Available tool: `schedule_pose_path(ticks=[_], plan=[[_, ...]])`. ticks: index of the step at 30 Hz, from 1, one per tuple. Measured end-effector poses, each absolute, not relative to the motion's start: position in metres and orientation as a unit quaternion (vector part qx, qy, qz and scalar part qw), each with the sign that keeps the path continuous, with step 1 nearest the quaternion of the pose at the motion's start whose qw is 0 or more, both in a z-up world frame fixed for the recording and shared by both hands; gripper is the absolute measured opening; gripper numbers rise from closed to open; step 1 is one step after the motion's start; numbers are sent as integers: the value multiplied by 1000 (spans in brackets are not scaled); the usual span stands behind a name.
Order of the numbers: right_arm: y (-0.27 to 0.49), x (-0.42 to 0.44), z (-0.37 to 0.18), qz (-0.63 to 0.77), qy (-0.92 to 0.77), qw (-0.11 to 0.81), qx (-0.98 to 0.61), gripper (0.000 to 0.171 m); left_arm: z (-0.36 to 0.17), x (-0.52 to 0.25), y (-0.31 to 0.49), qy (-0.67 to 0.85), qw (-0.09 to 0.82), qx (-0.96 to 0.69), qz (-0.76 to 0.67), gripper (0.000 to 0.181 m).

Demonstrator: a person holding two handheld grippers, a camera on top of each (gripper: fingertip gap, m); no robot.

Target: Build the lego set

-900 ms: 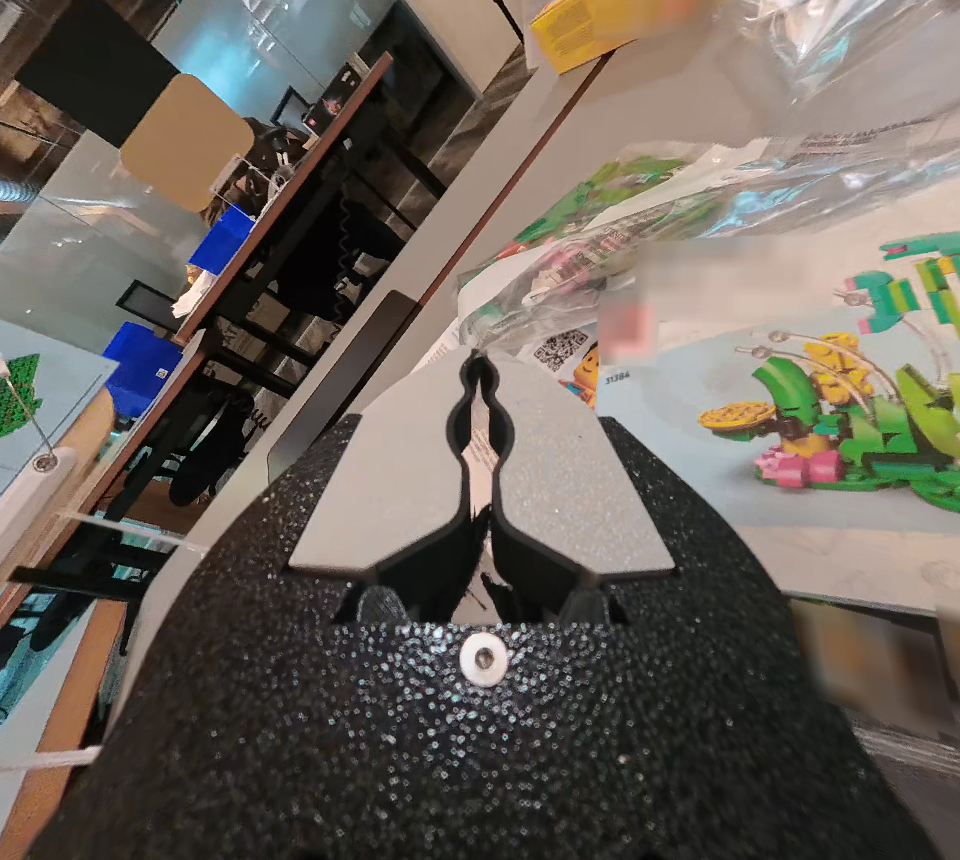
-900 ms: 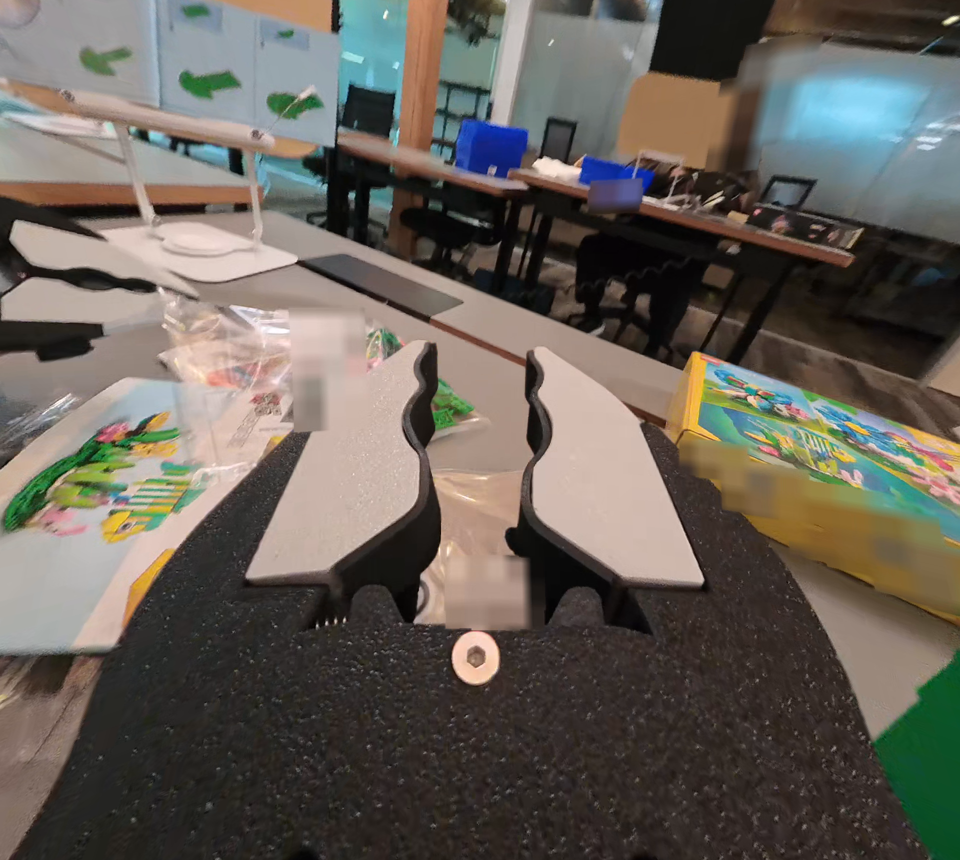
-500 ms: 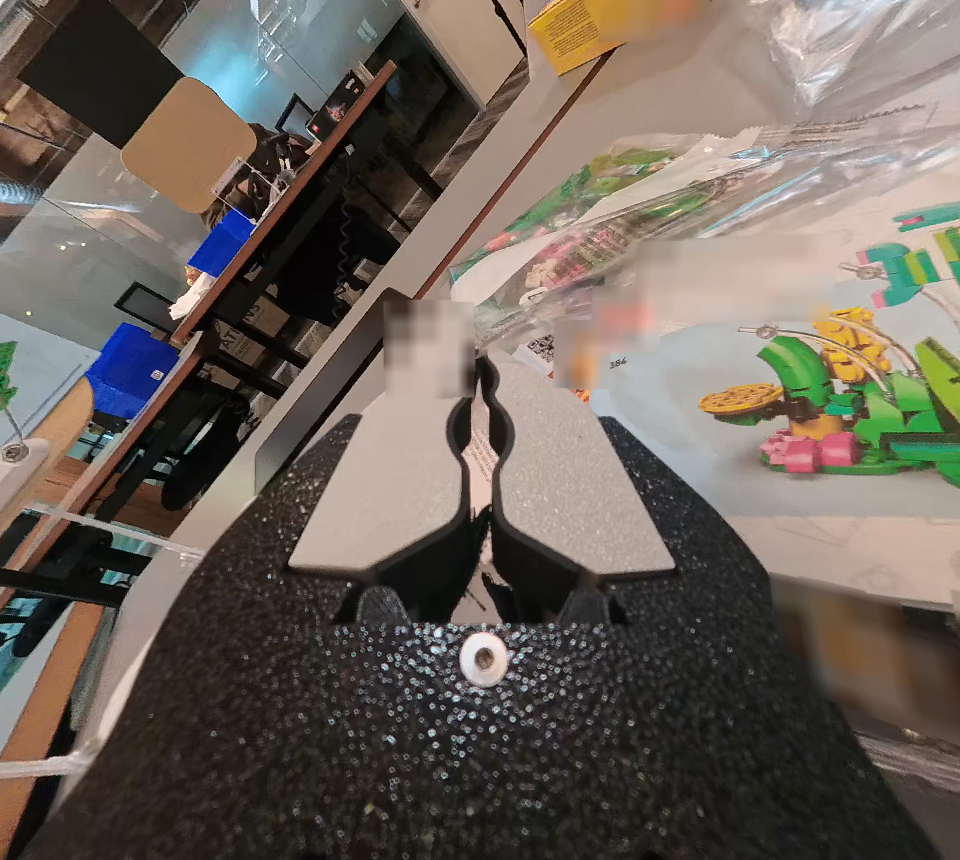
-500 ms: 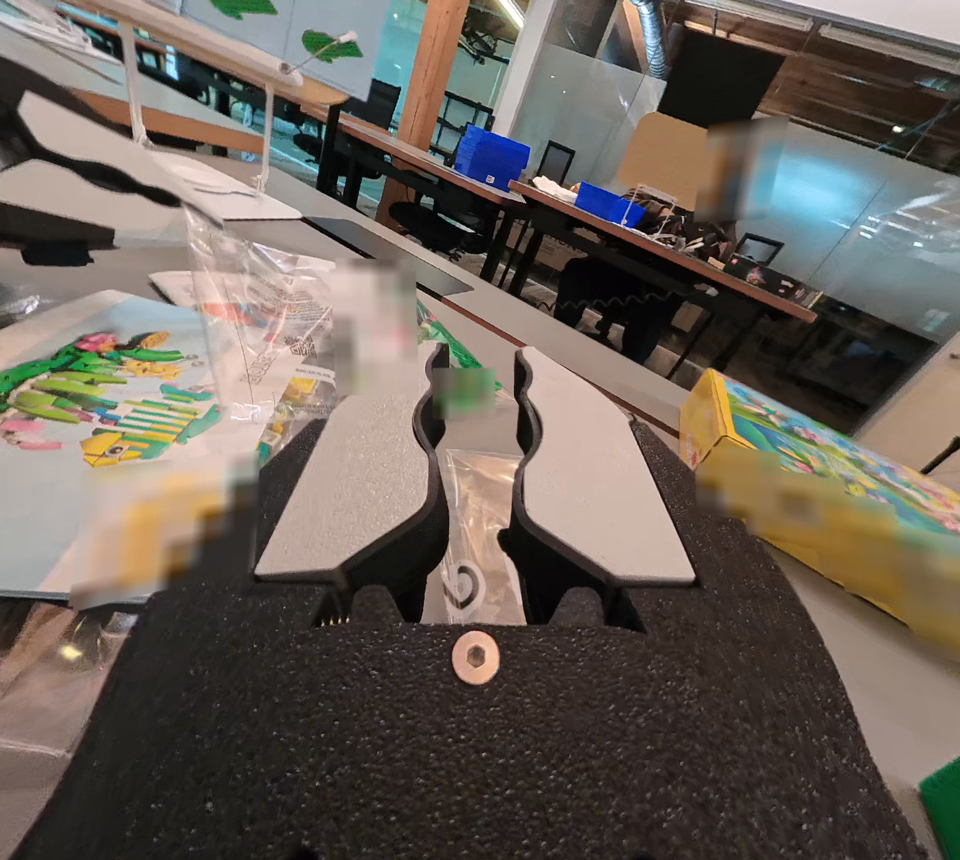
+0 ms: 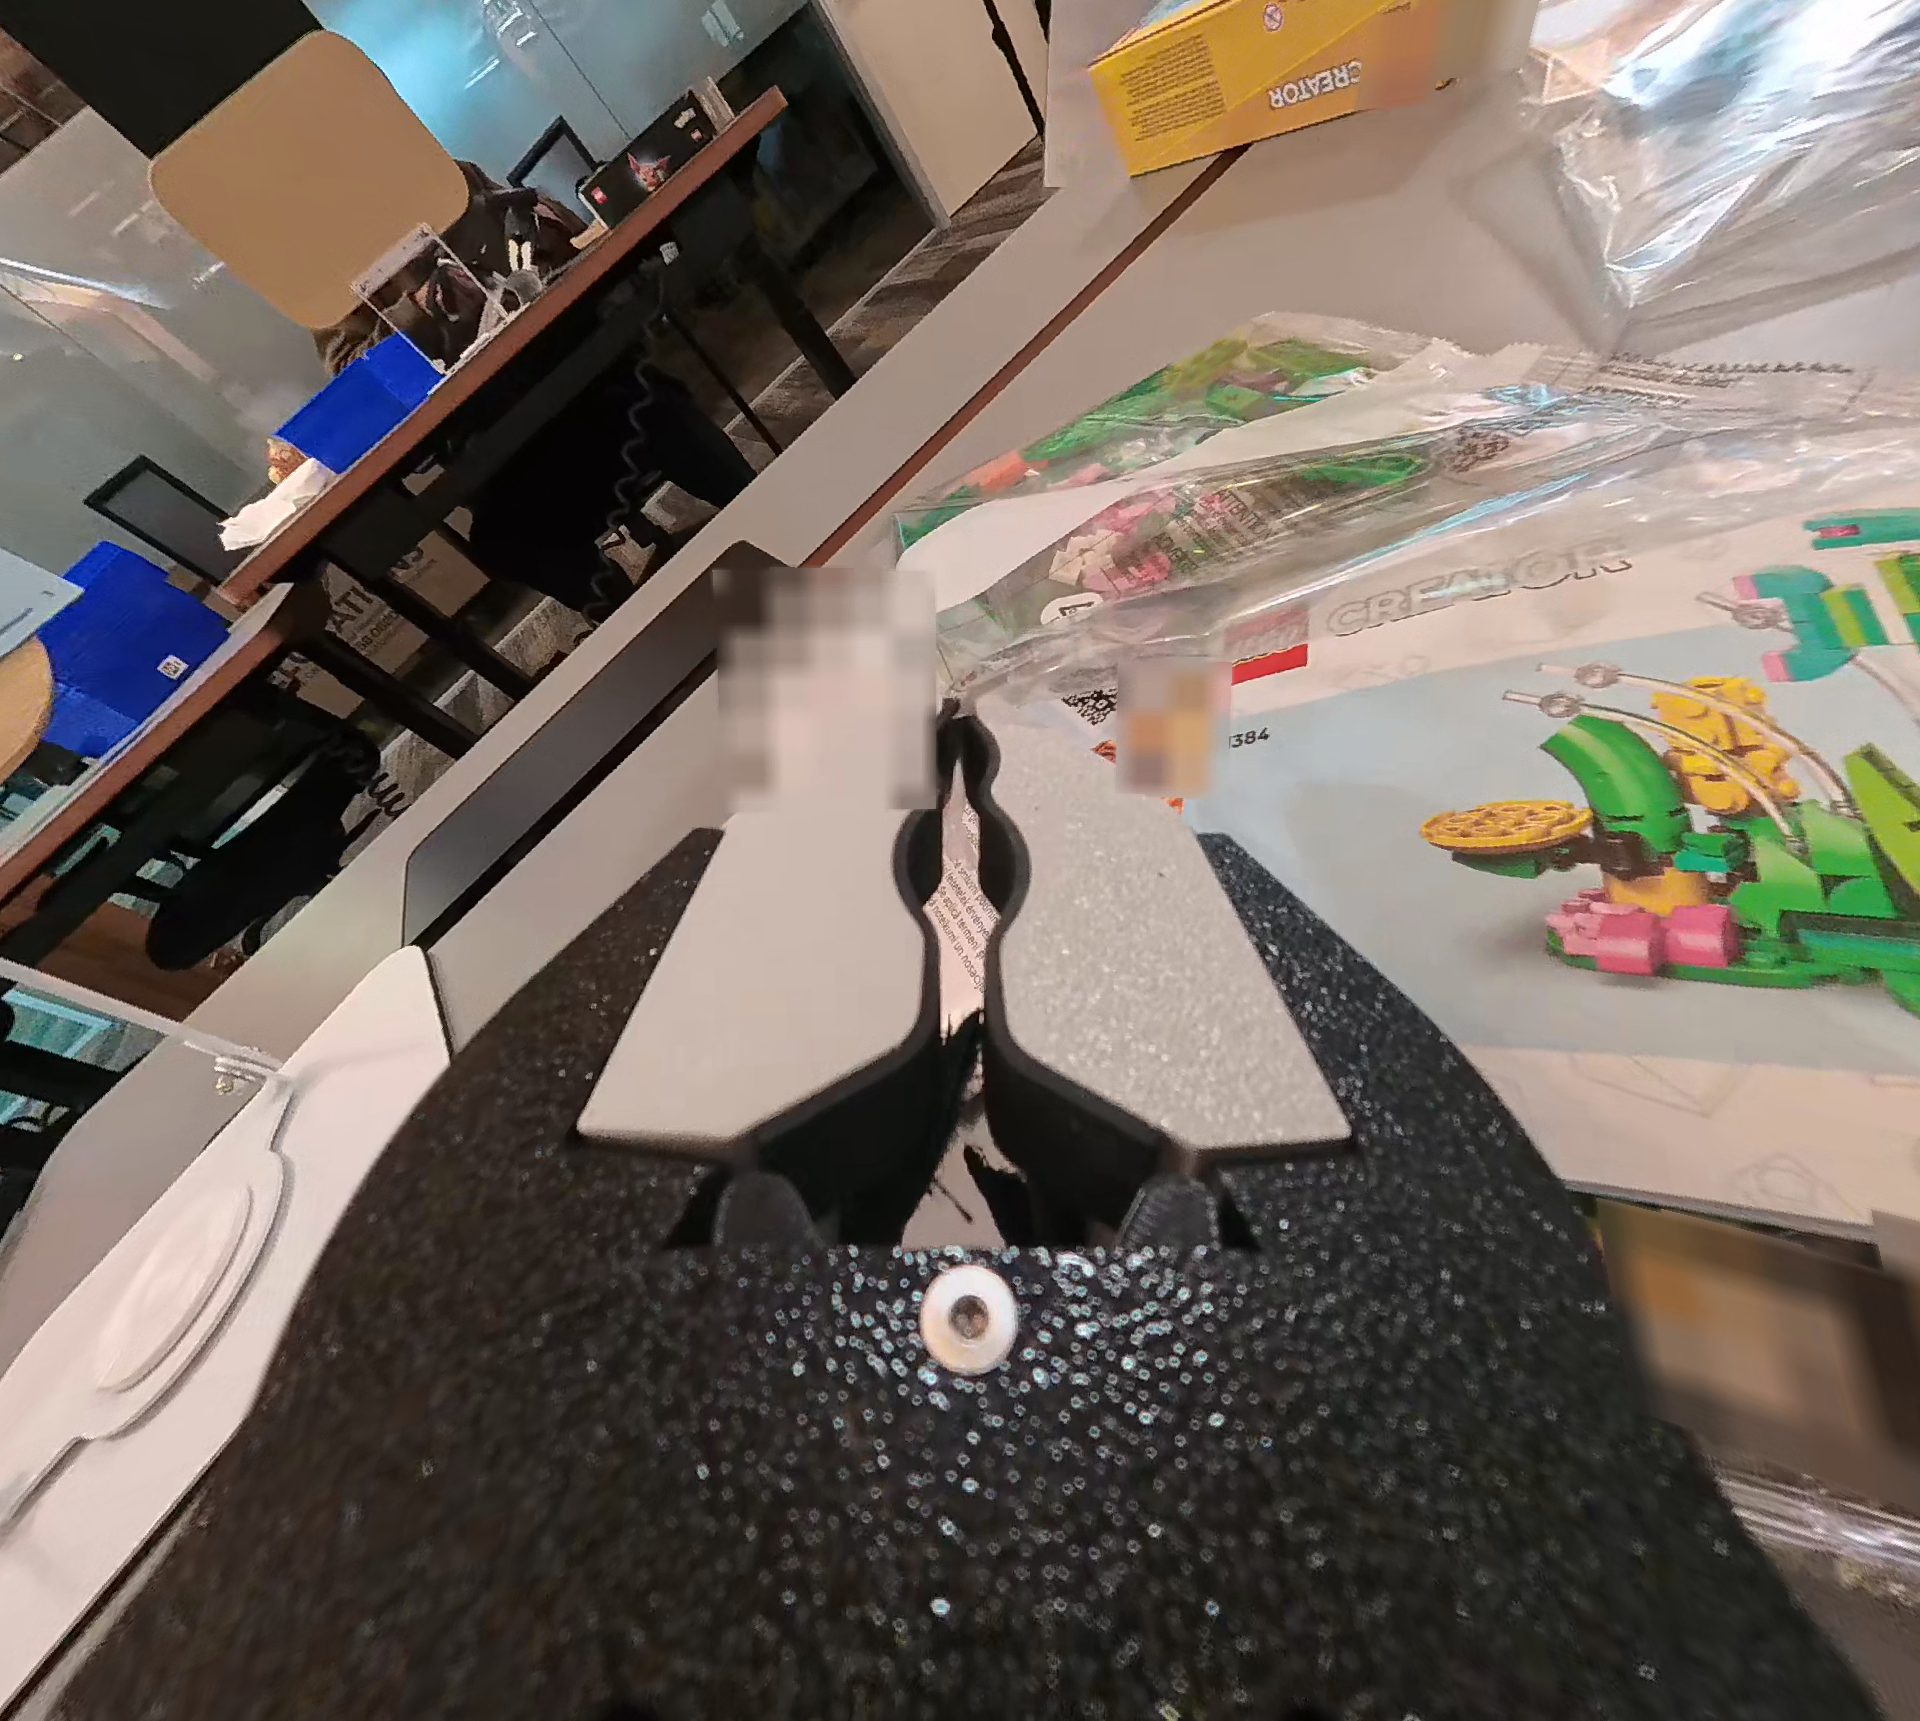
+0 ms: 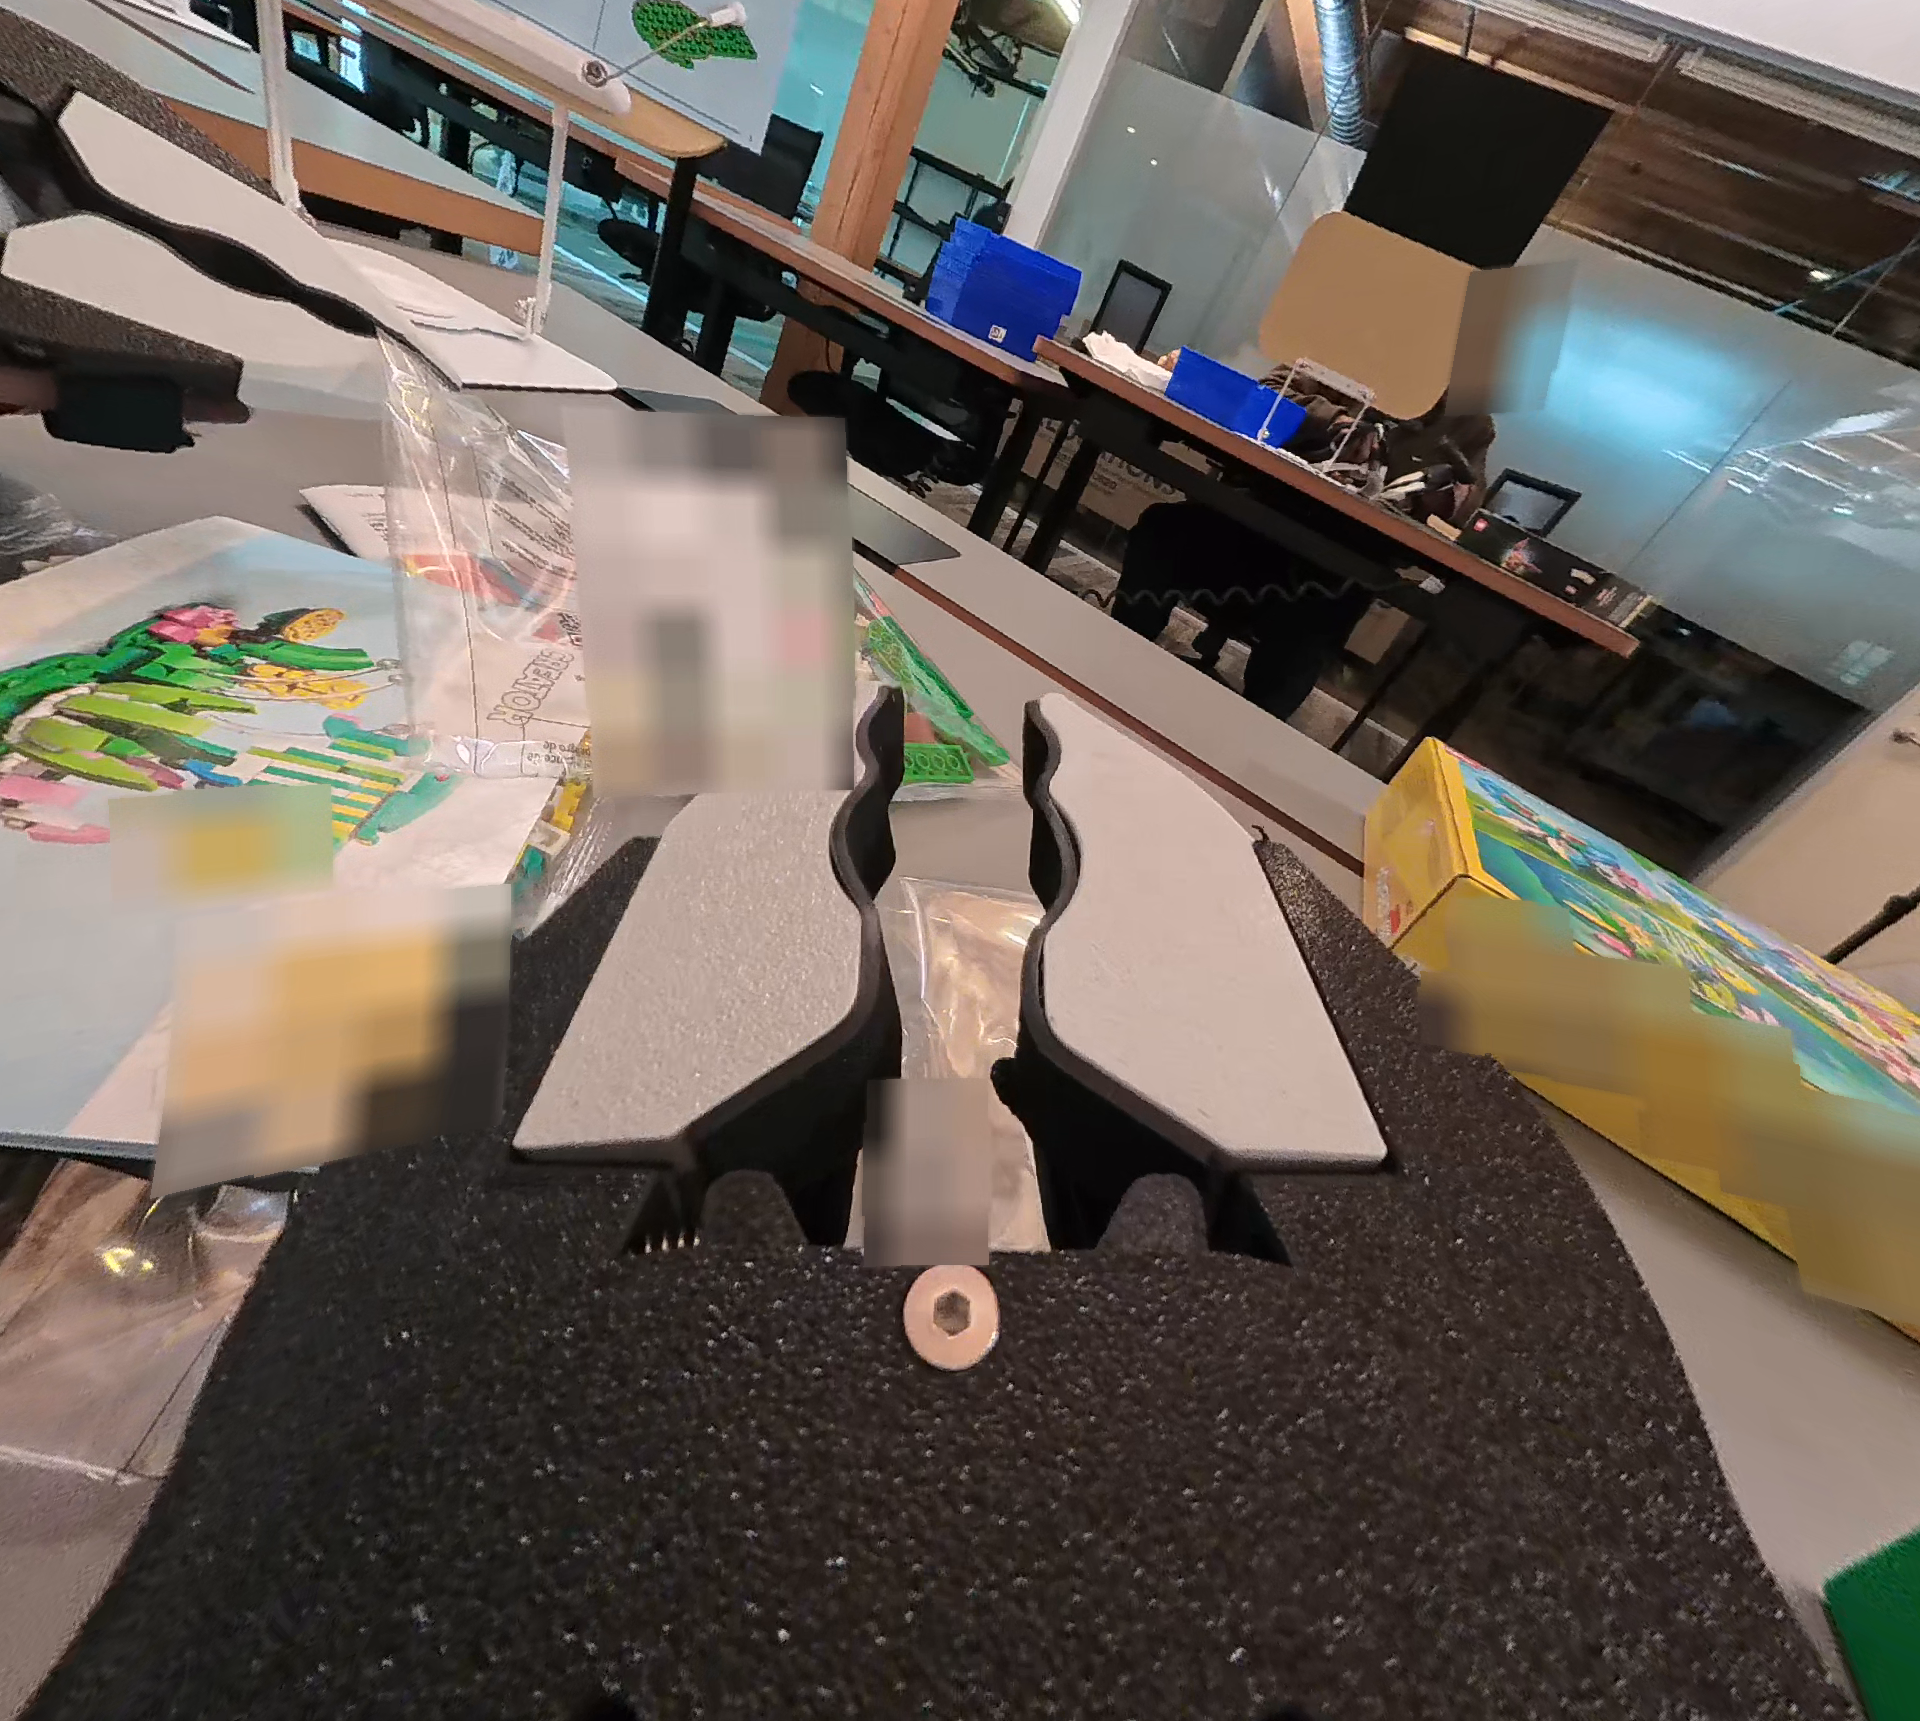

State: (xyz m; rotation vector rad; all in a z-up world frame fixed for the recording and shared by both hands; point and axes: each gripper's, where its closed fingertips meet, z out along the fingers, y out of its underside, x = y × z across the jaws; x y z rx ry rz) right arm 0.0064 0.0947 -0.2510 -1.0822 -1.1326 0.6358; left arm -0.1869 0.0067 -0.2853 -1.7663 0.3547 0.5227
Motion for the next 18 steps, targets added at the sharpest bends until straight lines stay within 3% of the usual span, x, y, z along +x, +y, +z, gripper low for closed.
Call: schedule_pose_path(ticks=[18], plan=[[96, 5, -255, 286, -503, 654, -486, 20, -288, -186, 6, 140, 593, -769, 193, 0]])
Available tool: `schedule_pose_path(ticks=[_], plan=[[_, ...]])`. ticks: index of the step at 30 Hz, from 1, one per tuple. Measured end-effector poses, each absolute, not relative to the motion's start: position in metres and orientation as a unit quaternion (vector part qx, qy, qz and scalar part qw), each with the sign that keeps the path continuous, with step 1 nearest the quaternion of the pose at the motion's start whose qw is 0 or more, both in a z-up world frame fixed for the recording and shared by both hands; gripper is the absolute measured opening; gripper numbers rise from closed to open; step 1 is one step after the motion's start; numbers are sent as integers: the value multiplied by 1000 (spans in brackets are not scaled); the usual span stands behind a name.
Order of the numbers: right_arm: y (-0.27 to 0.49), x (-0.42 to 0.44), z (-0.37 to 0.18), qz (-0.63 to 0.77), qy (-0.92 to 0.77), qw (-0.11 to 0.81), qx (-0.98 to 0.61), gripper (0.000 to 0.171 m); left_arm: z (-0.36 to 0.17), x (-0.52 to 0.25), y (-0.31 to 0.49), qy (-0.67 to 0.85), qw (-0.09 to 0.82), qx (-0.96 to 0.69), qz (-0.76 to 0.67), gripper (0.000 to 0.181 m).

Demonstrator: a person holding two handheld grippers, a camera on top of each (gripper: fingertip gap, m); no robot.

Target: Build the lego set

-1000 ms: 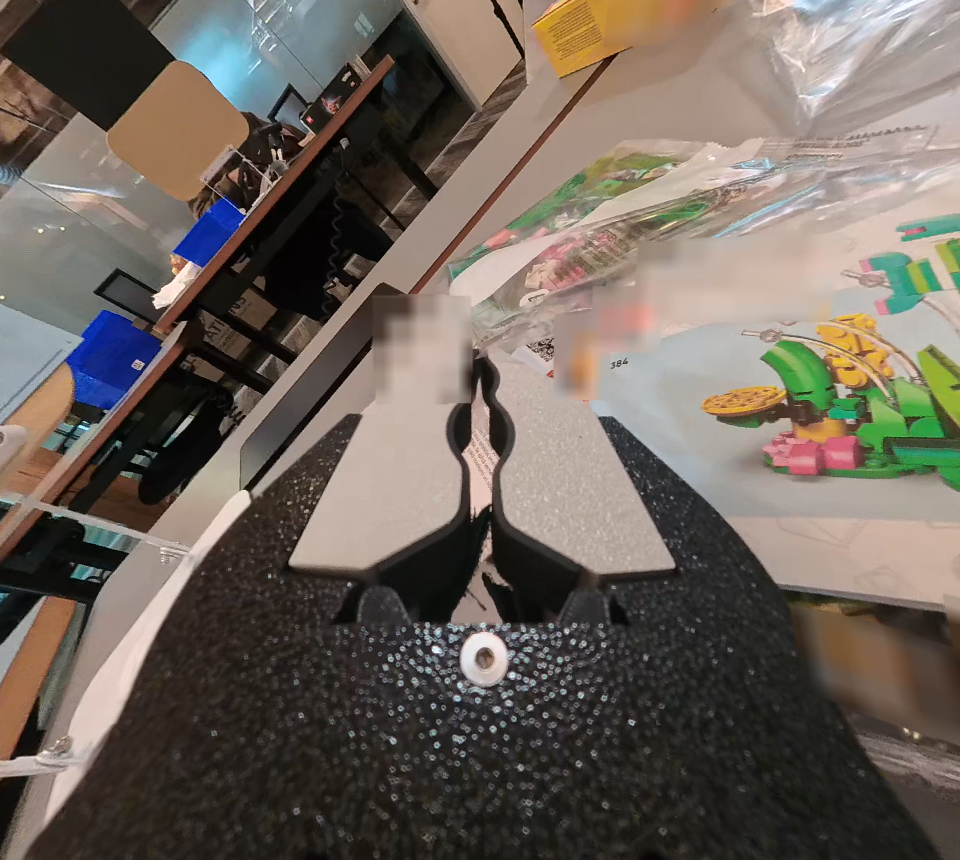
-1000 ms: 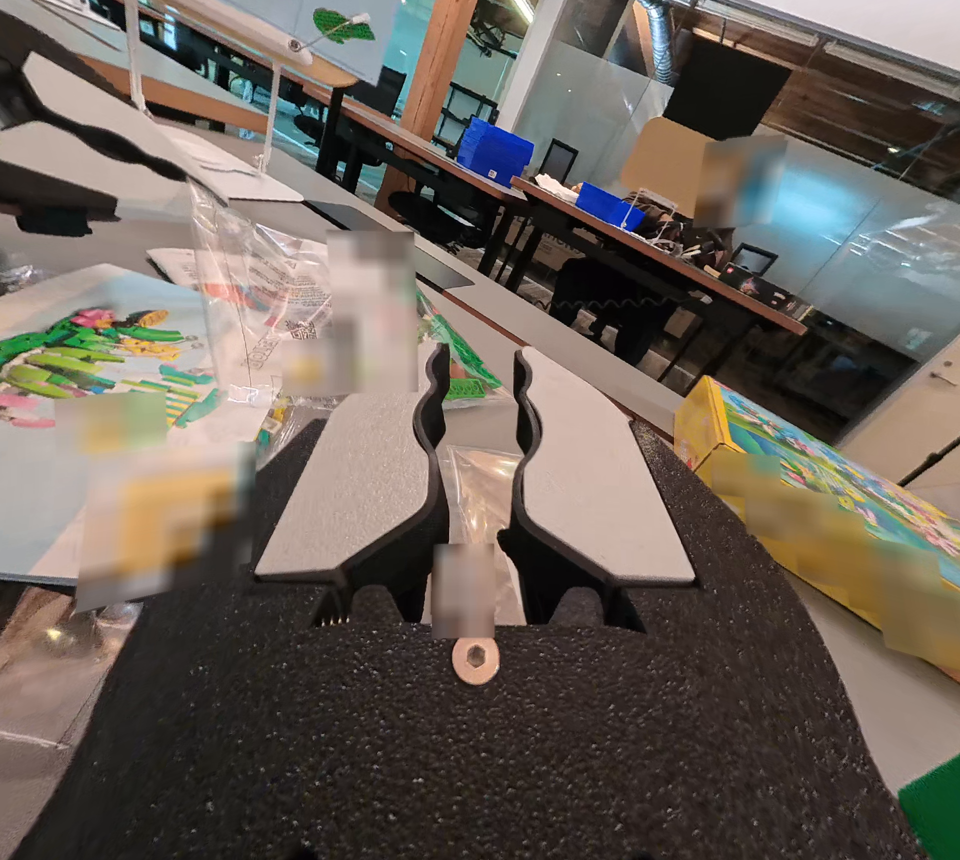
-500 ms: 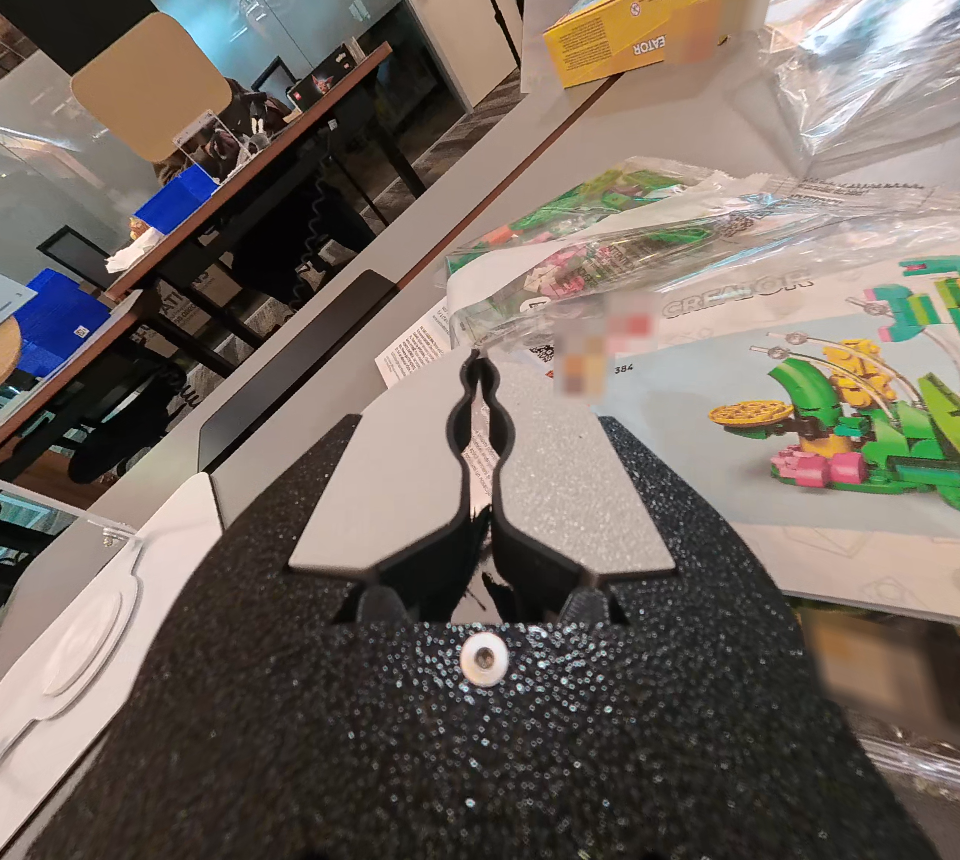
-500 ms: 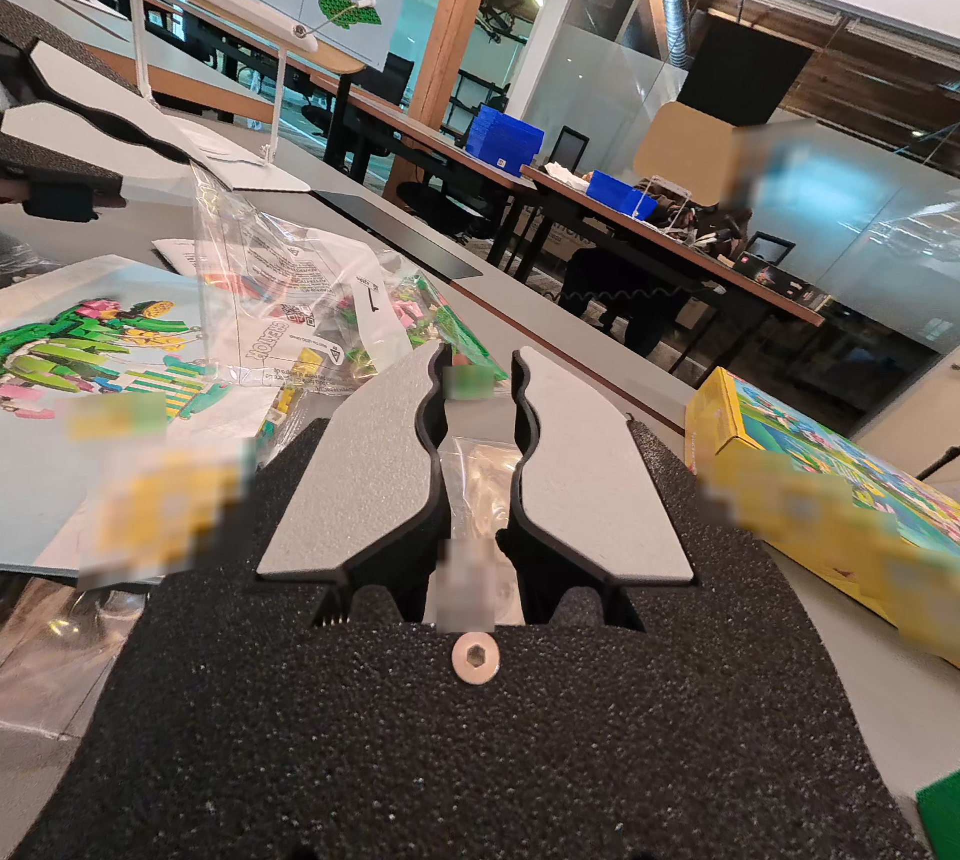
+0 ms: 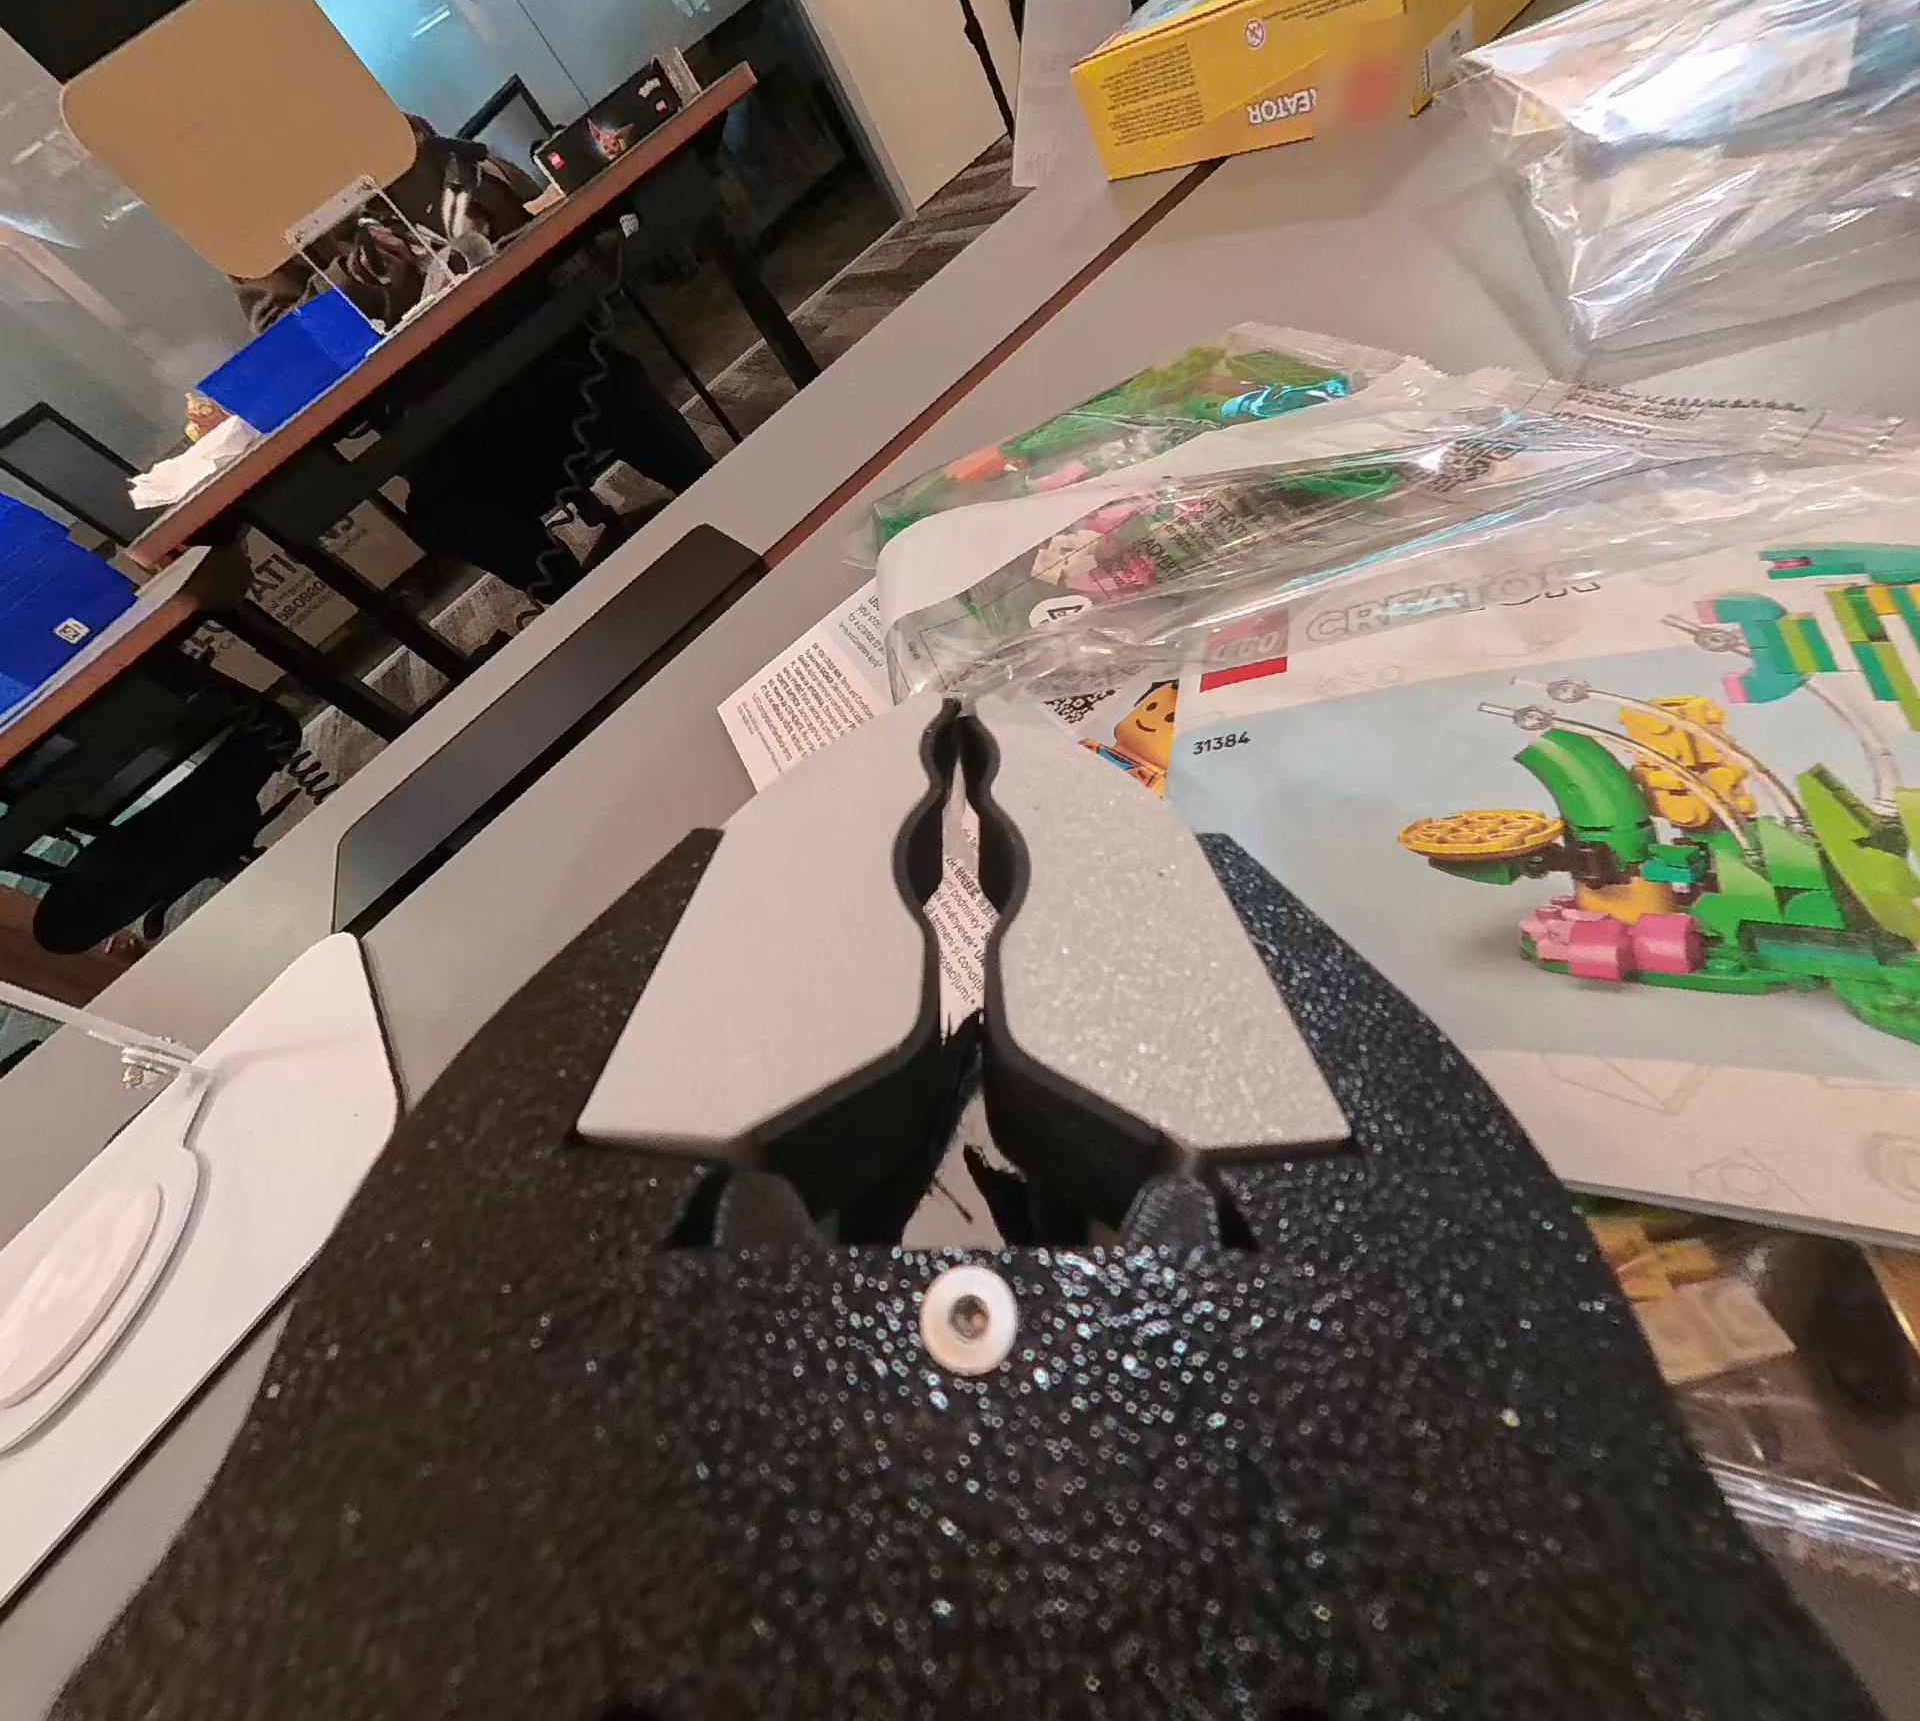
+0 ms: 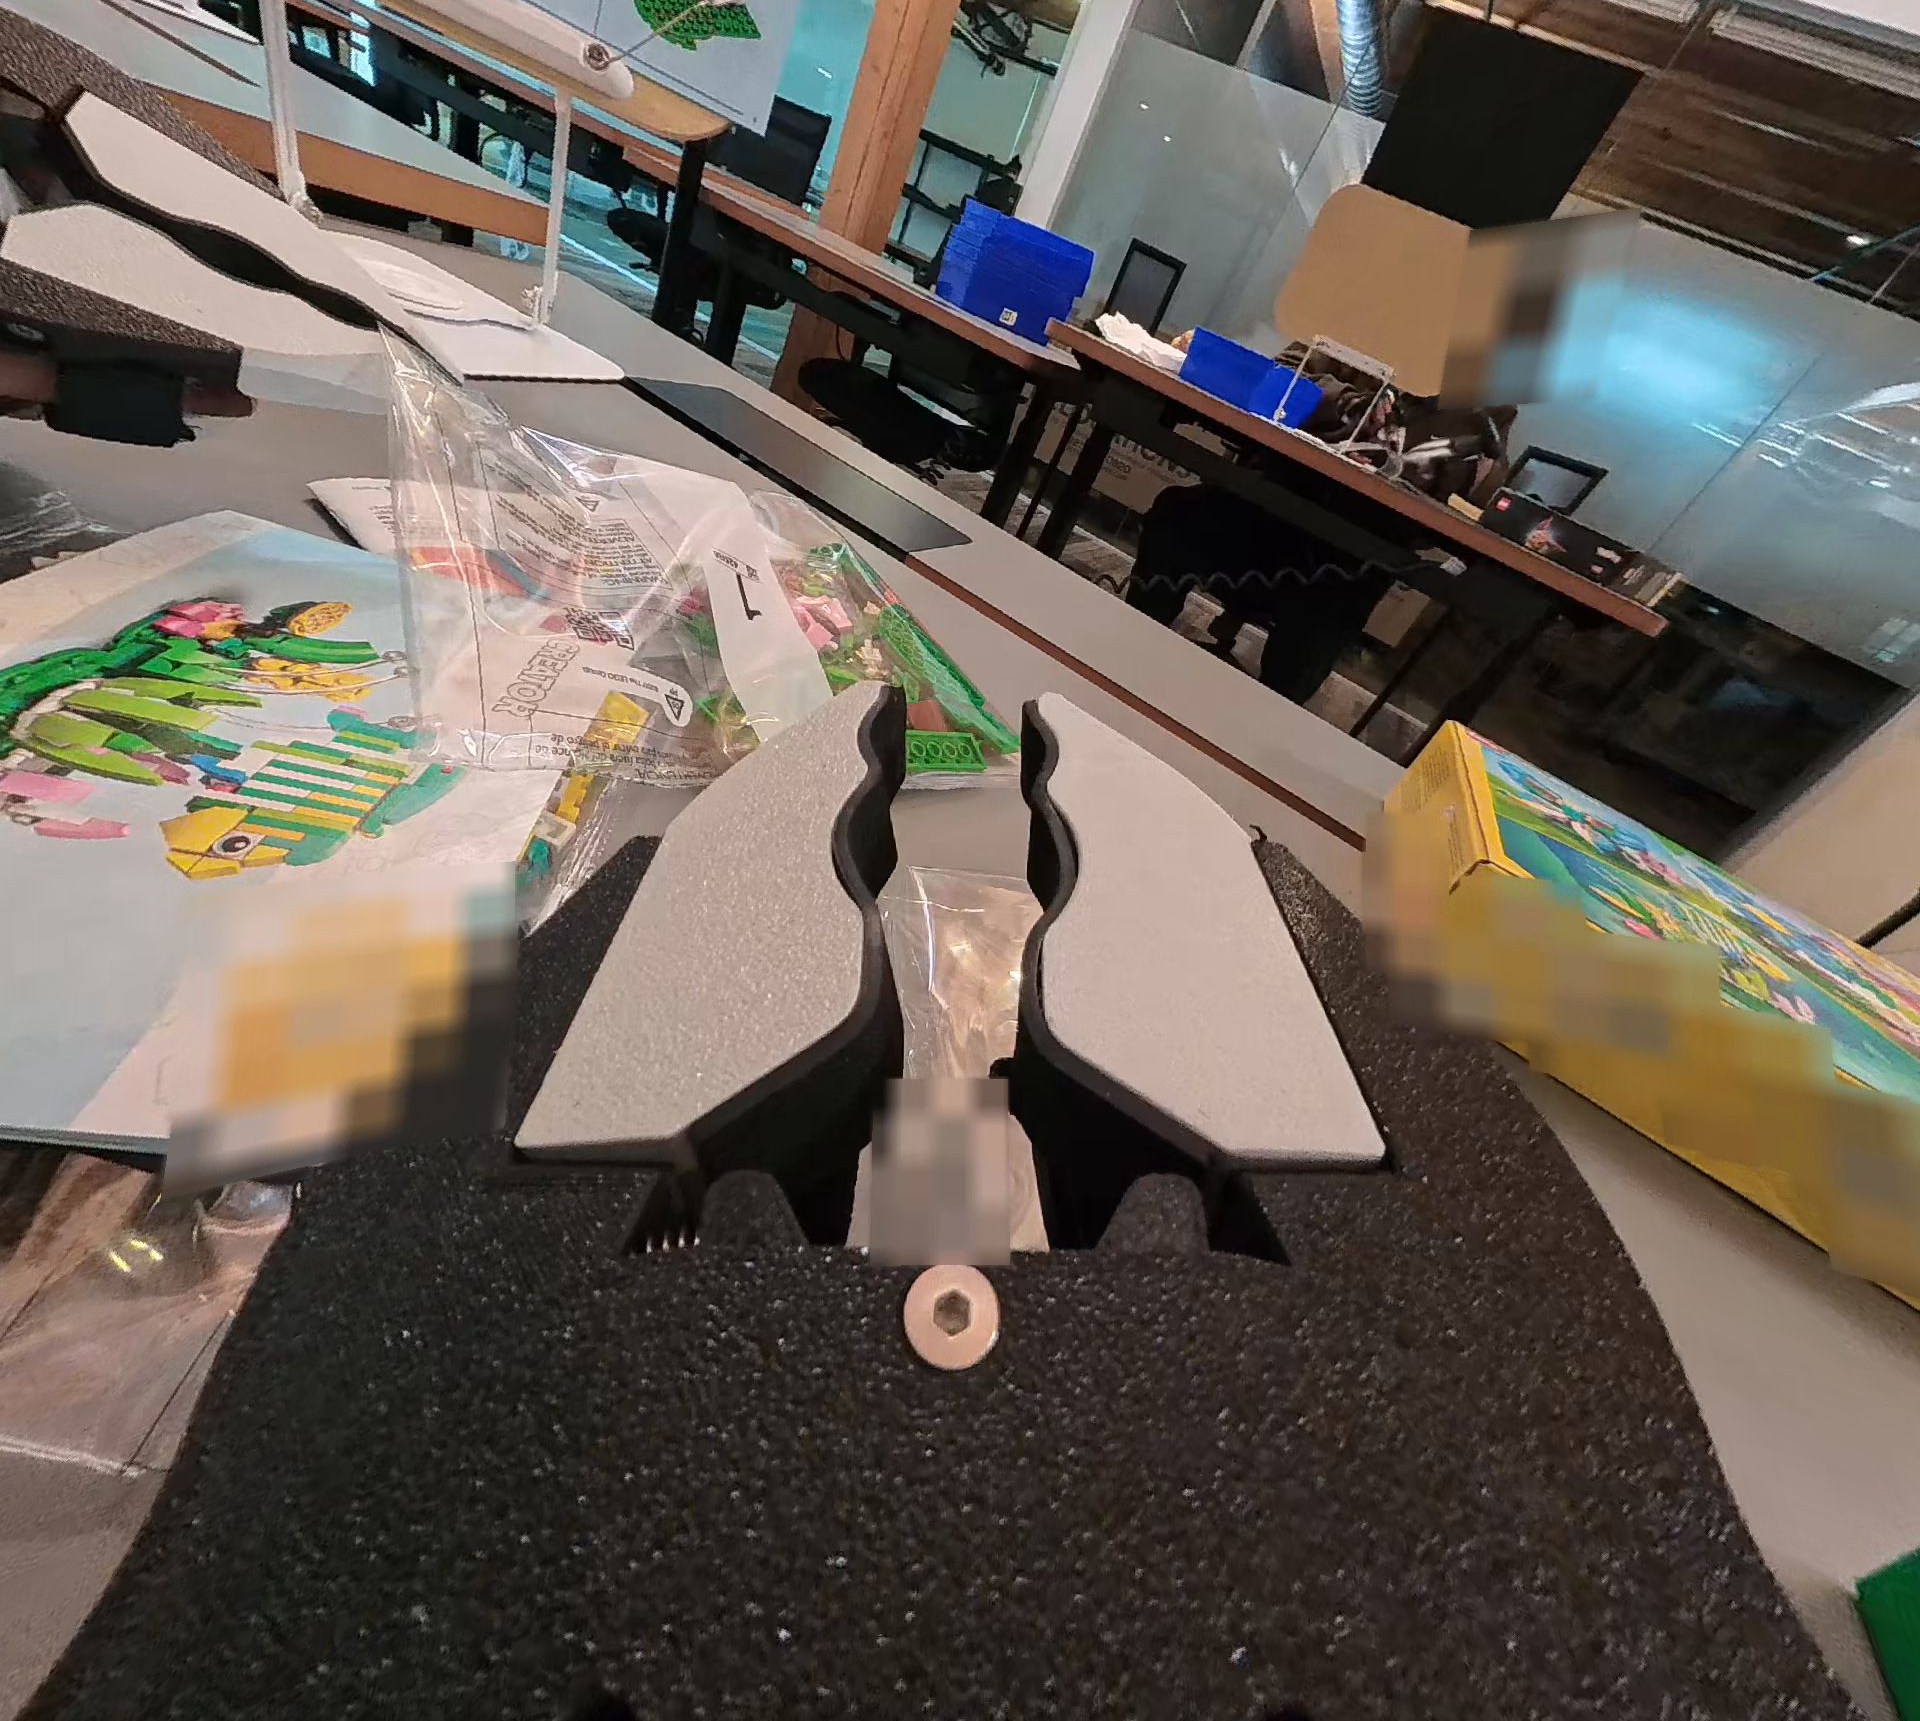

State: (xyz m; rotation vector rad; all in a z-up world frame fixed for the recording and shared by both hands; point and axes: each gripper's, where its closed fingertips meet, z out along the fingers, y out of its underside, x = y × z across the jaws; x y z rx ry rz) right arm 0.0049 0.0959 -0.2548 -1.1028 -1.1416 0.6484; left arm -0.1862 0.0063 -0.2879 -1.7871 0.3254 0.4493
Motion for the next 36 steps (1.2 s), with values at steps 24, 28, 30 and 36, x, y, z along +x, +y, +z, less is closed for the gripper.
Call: schedule_pose_path(ticks=[24, 28, 30, 36], plan=[[100, 7, -255, 293, -492, 652, -497, 20, -288, -190, 6, 125, 598, -771, 178, 0], [100, 7, -255, 293, -492, 652, -497, 20, -288, -190, 6, 123, 598, -772, 176, 0], [100, 7, -255, 294, -492, 652, -496, 20, -288, -190, 6, 123, 599, -772, 176, 0], [100, 7, -255, 295, -491, 651, -498, 20, -288, -191, 6, 122, 599, -772, 175, 0]])
